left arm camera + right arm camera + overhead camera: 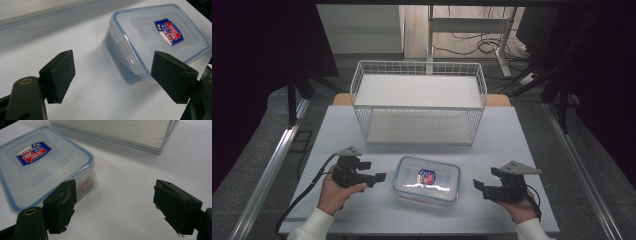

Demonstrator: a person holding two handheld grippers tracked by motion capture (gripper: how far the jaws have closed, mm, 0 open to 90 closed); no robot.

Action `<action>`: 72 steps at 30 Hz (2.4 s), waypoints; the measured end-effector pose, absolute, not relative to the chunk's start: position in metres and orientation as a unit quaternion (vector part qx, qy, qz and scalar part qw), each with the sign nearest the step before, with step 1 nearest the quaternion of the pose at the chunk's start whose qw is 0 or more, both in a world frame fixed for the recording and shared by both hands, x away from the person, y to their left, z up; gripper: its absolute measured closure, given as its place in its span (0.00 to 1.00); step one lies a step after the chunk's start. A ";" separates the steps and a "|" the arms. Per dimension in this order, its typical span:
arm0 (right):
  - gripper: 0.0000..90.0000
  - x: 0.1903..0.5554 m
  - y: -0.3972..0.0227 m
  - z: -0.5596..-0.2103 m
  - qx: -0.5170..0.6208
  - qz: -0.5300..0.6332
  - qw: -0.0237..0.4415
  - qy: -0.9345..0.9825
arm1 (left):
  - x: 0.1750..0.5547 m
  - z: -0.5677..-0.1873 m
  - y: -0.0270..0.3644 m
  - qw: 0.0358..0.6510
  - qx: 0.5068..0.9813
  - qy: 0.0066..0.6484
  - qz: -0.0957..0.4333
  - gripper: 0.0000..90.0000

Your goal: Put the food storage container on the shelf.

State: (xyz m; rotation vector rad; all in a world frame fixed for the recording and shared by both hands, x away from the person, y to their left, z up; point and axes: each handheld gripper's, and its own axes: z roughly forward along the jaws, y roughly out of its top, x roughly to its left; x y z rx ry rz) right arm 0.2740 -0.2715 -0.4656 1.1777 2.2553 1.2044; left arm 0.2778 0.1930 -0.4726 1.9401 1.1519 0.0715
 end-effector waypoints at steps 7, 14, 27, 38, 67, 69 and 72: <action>0.20 0.274 -0.269 -0.461 0.426 0.448 0.145 0.772 | 0.284 -0.474 0.192 0.448 0.765 0.462 0.013 0.17; 0.19 0.277 -0.265 -0.459 0.439 0.466 0.111 0.760 | 0.296 -0.482 0.188 0.465 0.751 0.468 -0.023 0.18; 0.11 0.286 -0.240 -0.467 0.457 0.473 0.028 0.753 | 0.324 -0.510 0.174 0.467 0.746 0.463 -0.107 0.20; 0.10 0.288 -0.235 -0.480 0.453 0.471 -0.011 0.757 | 0.329 -0.519 0.162 0.468 0.737 0.461 -0.158 0.22; 0.43 0.290 -0.223 -0.501 0.529 0.455 -0.115 0.707 | 0.321 -0.518 0.157 0.462 0.740 0.453 -0.185 0.38; 0.45 0.289 -0.224 -0.501 0.532 0.458 -0.117 0.702 | 0.320 -0.517 0.158 0.463 0.740 0.452 -0.183 0.39; 0.49 0.288 -0.225 -0.499 0.535 0.462 -0.119 0.697 | 0.317 -0.514 0.160 0.466 0.739 0.452 -0.181 0.41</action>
